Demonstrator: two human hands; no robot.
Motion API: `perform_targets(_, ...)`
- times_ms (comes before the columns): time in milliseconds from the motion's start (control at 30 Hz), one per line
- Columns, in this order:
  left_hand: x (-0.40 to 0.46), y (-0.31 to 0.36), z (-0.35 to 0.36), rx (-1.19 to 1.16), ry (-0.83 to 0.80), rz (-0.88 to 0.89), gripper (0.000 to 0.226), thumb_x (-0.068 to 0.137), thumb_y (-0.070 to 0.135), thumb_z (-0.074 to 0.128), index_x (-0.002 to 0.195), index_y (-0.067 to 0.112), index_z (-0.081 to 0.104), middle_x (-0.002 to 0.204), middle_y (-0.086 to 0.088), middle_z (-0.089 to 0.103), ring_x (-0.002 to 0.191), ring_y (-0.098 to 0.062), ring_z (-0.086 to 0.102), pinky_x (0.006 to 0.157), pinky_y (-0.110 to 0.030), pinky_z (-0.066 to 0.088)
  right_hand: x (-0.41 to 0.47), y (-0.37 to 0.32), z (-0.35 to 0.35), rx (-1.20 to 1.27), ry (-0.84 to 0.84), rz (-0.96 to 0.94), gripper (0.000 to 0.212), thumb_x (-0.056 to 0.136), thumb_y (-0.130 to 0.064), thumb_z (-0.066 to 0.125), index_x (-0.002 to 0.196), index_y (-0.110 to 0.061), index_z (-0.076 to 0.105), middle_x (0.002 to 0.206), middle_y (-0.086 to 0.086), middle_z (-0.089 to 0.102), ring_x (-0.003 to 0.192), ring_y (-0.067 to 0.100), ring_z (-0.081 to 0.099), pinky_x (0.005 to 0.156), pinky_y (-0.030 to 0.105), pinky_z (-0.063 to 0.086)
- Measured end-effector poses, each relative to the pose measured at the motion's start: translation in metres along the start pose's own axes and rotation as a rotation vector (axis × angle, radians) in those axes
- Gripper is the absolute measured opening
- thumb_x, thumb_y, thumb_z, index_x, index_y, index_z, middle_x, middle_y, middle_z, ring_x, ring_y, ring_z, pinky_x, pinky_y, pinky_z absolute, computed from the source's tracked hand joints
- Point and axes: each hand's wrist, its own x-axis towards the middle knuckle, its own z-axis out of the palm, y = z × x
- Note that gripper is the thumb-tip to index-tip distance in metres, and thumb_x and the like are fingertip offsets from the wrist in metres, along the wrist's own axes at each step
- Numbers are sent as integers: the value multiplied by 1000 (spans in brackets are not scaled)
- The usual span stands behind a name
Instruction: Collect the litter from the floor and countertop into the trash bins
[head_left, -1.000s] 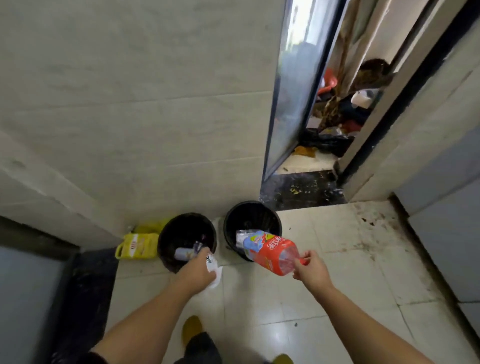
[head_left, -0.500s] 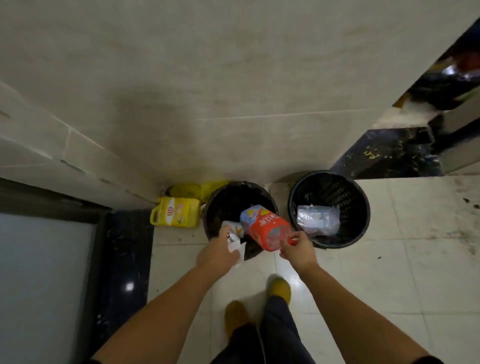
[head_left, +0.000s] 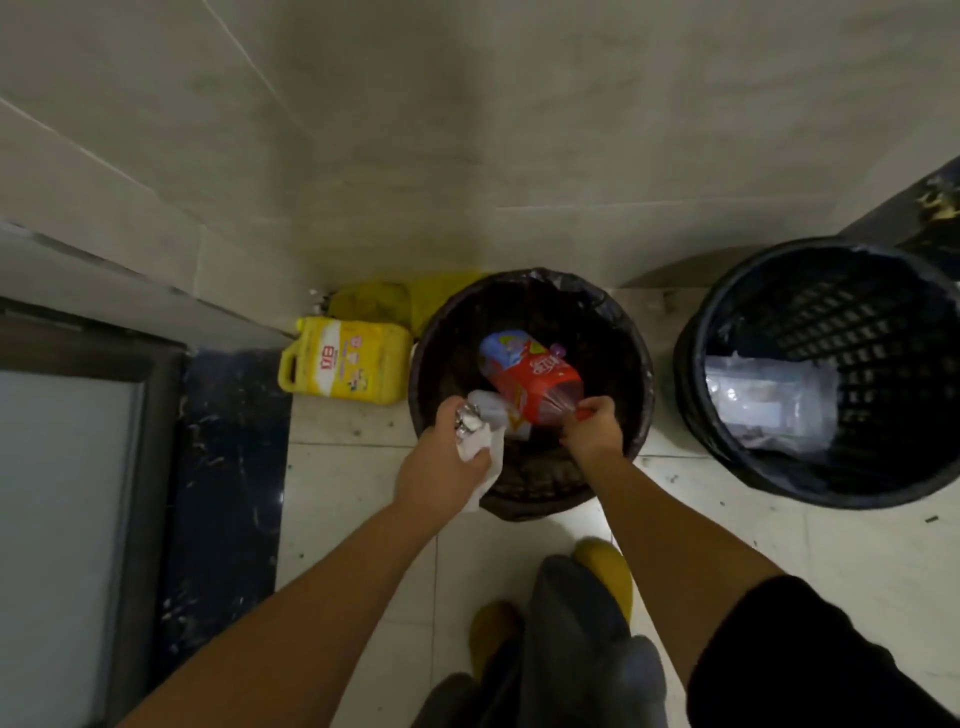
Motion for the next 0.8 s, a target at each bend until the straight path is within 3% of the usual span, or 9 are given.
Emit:
perform_targets(67, -6, 10, -3, 26, -24, -4, 65, 86, 23, 62, 142, 22, 29, 120, -16, 60, 105, -36, 60, 82, -41, 50, -13, -3, -12, -69, -40, -20, 37, 90, -17, 53, 125, -10, 42, 127, 24, 54, 113, 38, 55, 93, 38, 47)
perform_targets(133, -12, 31, -9, 57, -38, 1, 66, 87, 25, 61, 144, 23, 27, 121, -17, 59, 107, -36, 59, 86, -42, 50, -32, -17, -29, -139, -75, -65, 44, 90, -18, 54, 132, -10, 41, 130, 23, 52, 116, 38, 54, 97, 39, 44)
perform_targets(300, -17, 112, -8, 155, -109, 93, 66, 87, 28, 60, 143, 27, 25, 129, -17, 55, 111, -39, 57, 93, -44, 49, -70, -28, -103, -206, 6, -260, 33, 90, -9, 52, 123, -8, 51, 131, 18, 50, 112, 33, 56, 99, 40, 46)
perform_targets(433, -1, 186, 37, 233, -191, 232, 64, 88, 27, 57, 143, 31, 26, 133, -15, 53, 117, -37, 54, 97, -42, 47, -63, 9, -174, -622, 114, -286, 53, 91, -24, 54, 139, -16, 36, 143, 11, 43, 129, 30, 43, 110, 43, 36)
perform_targets(500, 16, 216, 76, 236, -238, 323, 65, 87, 30, 58, 143, 33, 25, 130, -14, 56, 115, -35, 56, 97, -44, 47, -48, 36, -198, -841, 78, -266, 60, 91, -34, 51, 144, -19, 27, 147, 8, 38, 136, 27, 35, 117, 49, 22)
perform_targets(567, 38, 238, 124, 251, -268, 428, 66, 86, 34, 59, 143, 33, 25, 130, -13, 56, 112, -35, 57, 94, -44, 49, -31, 61, -210, -955, 8, -288, 52, 94, -37, 44, 141, -18, 32, 144, 7, 43, 135, 25, 37, 117, 49, 16)
perform_targets(633, 63, 248, 177, 339, -275, 509, 69, 87, 37, 58, 146, 32, 21, 134, -13, 51, 114, -37, 56, 91, -43, 49, -16, 85, -213, -1036, 8, -389, 40, 96, -37, 38, 129, -16, 46, 130, 9, 55, 122, 28, 49, 111, 44, 27)
perform_targets(700, 89, 247, 228, 467, -287, 543, 73, 89, 39, 55, 149, 29, 14, 141, -13, 46, 118, -37, 54, 90, -42, 47, -5, 103, -211, -1099, 92, -546, 33, 92, -37, 42, 113, -16, 58, 109, 5, 67, 102, 26, 62, 94, 39, 45)
perform_targets(800, 121, 229, 286, 701, -371, 472, 86, 88, 48, 54, 151, 25, 0, 154, -13, 30, 136, -35, 37, 106, -44, 36, 6, 121, -207, -1091, 295, -747, 31, 86, -38, 46, 98, -19, 68, 86, -2, 72, 76, 19, 68, 71, 30, 54)
